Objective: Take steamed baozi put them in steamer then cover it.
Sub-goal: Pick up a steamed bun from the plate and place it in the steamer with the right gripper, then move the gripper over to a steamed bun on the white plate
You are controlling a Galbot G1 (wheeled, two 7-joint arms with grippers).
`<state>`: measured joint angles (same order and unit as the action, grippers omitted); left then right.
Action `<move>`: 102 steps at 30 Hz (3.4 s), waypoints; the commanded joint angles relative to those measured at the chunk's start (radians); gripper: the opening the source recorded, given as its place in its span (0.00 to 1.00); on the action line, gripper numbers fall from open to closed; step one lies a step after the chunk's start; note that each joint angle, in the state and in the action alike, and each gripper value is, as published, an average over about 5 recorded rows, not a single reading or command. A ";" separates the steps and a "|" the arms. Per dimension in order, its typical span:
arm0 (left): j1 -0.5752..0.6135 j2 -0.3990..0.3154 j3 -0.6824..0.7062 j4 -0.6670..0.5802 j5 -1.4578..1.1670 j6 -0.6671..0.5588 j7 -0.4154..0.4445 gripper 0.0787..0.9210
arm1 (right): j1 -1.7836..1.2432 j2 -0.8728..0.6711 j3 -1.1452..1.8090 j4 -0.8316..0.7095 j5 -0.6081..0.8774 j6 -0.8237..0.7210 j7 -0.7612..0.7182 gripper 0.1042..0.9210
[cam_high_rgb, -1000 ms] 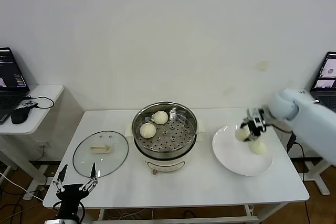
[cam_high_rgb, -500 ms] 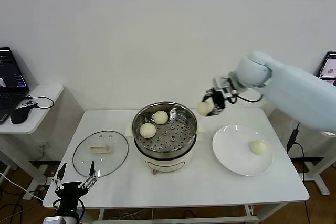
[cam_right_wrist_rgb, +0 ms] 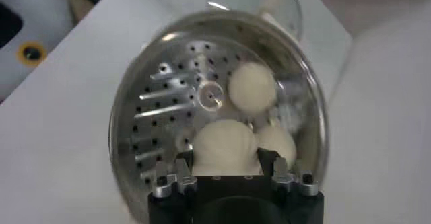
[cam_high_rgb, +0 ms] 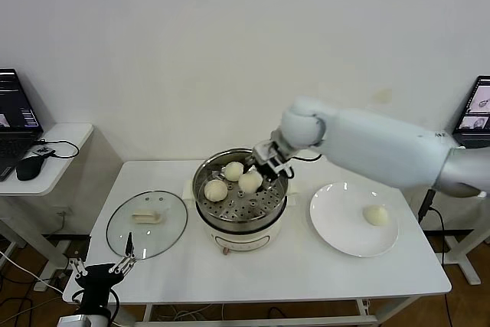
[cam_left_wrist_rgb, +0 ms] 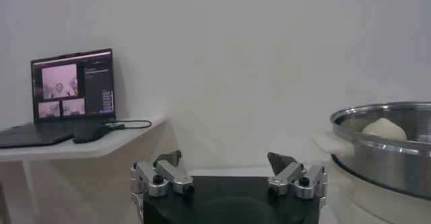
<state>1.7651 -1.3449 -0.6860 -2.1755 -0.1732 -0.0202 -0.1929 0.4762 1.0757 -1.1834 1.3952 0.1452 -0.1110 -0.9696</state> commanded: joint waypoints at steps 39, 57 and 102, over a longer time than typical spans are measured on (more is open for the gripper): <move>-0.008 -0.001 0.000 0.003 -0.004 -0.003 -0.003 0.88 | 0.072 -0.035 0.010 -0.029 -0.070 0.132 0.038 0.88; -0.015 0.023 0.012 -0.001 0.000 0.003 0.002 0.88 | -0.089 -0.496 0.156 0.059 -0.052 -0.252 -0.077 0.88; 0.001 0.020 0.009 0.044 0.027 0.005 0.006 0.88 | -0.701 -0.289 0.789 -0.449 -0.552 -0.252 -0.104 0.88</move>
<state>1.7666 -1.3250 -0.6779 -2.1320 -0.1465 -0.0150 -0.1871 -0.1974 0.7543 -0.4305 0.9996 -0.3761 -0.3611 -1.0858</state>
